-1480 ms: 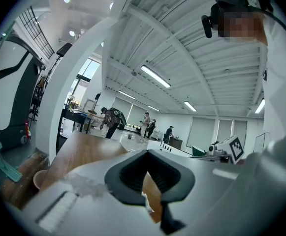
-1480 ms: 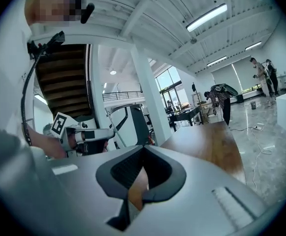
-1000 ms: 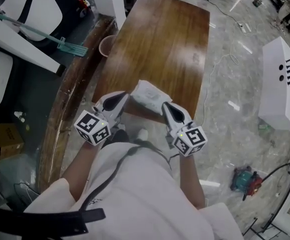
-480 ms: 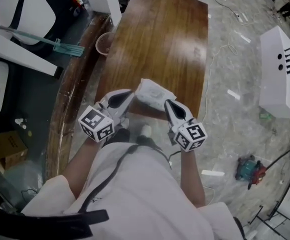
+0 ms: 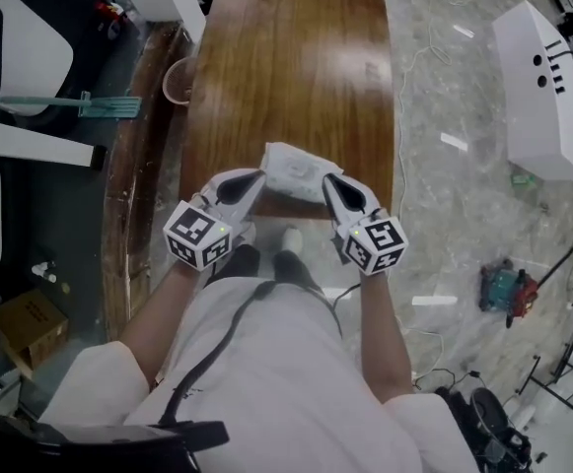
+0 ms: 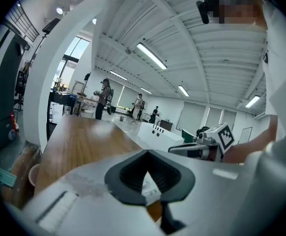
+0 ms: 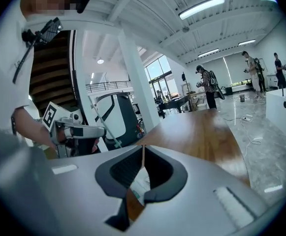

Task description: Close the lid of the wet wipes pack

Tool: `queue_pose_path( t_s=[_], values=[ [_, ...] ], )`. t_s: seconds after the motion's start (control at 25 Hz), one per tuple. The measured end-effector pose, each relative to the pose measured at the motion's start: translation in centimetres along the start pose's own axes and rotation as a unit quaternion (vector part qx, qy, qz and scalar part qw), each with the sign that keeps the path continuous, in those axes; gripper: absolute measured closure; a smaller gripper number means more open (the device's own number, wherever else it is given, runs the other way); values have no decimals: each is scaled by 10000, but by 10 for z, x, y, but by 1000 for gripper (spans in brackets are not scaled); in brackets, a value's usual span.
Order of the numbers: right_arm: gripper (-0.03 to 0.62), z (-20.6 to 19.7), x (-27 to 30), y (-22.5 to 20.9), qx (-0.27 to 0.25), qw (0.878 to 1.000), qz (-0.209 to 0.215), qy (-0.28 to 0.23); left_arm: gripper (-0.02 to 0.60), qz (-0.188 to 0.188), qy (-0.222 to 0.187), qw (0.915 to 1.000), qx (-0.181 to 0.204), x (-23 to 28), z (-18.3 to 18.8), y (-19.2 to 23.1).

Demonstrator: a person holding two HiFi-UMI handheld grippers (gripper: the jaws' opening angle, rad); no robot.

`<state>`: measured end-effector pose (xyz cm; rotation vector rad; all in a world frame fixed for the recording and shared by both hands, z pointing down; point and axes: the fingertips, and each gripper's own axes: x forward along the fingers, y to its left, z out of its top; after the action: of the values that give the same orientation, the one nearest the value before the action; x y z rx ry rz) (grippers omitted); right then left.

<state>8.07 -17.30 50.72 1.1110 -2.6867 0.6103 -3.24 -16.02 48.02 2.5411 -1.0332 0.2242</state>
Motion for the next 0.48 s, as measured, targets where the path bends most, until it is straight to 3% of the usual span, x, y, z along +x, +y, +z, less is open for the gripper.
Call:
queue_pose_path(
  t_s=[0.08, 0.16, 0.48],
  values=[
    [521, -10, 6, -6, -92, 9997, -47, 206, 575, -51, 135, 9999, 27, 10, -11, 3],
    [509, -19, 12, -12, -168, 9991, -109, 385, 545, -142, 254, 9996, 6, 20, -20, 6],
    [421, -55, 39, -31, -488, 9937, -56, 1010, 543, -307, 594, 9977, 114, 53, -48, 13]
  ],
)
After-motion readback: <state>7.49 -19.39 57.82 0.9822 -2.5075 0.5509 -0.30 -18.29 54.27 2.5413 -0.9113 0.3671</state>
